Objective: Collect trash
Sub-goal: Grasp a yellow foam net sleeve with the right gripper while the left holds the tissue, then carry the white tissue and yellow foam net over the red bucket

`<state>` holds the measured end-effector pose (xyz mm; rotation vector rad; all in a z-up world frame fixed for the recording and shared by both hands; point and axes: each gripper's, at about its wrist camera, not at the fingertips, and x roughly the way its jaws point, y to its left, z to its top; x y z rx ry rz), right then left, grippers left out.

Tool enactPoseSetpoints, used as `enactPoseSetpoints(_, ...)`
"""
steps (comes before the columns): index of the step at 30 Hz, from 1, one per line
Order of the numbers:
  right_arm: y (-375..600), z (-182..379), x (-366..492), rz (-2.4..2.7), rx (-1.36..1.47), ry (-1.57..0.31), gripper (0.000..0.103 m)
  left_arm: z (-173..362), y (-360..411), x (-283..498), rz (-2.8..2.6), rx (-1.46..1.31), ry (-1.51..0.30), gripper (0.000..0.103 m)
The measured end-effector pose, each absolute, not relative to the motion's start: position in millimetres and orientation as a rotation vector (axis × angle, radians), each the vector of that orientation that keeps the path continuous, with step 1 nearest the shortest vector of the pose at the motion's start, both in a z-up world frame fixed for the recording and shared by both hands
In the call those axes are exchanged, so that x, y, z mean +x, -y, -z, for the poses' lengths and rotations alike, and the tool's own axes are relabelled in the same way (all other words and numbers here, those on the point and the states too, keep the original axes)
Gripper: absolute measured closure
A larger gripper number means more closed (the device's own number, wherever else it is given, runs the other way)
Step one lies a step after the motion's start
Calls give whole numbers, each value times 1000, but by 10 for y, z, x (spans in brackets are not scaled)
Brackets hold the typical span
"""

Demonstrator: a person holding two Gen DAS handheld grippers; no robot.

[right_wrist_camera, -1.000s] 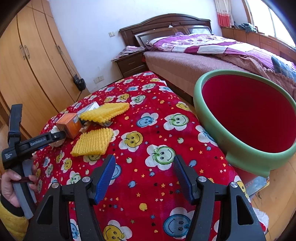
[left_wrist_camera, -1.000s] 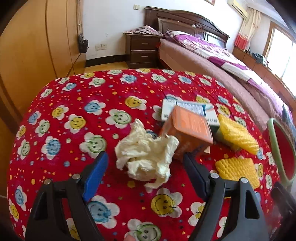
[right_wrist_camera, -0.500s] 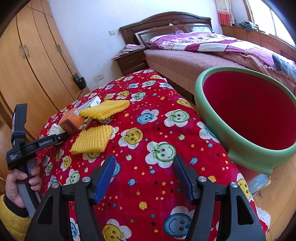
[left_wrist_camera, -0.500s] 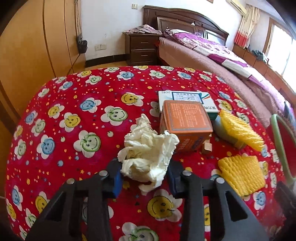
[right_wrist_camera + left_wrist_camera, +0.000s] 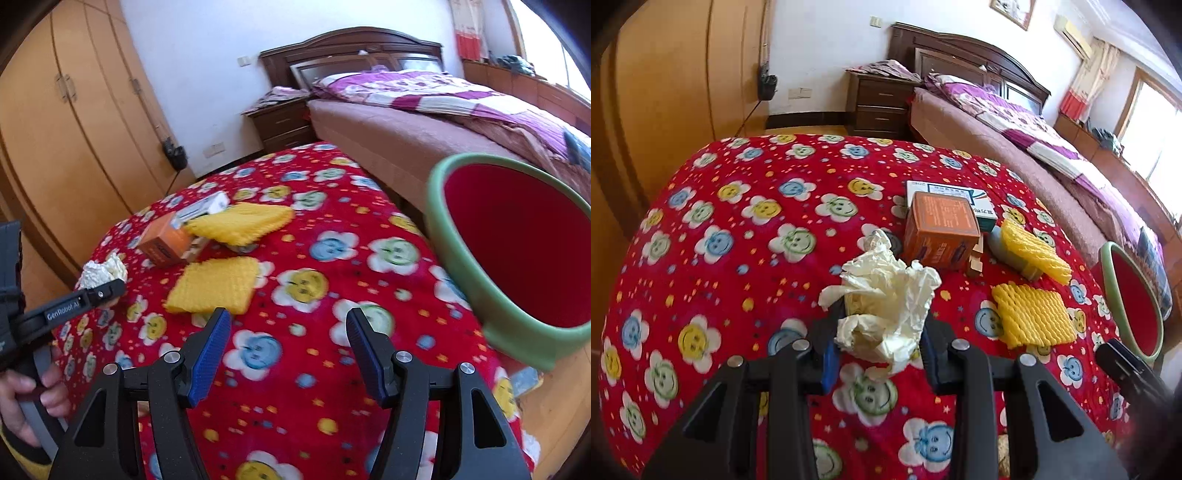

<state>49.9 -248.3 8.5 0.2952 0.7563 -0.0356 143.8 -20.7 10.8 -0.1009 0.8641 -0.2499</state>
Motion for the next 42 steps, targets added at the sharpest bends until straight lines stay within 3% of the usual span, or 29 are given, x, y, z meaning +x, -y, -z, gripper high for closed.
enactPoseSetpoints(15,2136,43,1024,-11,274,-834,38,12,214,1366,252,-124,-872,67)
enactPoseSetpoints(17,2145,46,1027,4,272,-836,45,17,212,1364,253,-124,-872,67)
enactPoseSetpoints(19,2170,50,1022,18,279,-837,60,20,221,1351,251,-123,-873,67)
enactPoseSetpoints(25,2214,51,978,-4,315,-828,90,-23,256,1257,259,-125,-871,67)
enactPoseSetpoints(42,2270,-498,234,-17,313,-621,93,-581,303,752,328,-114,-765,67)
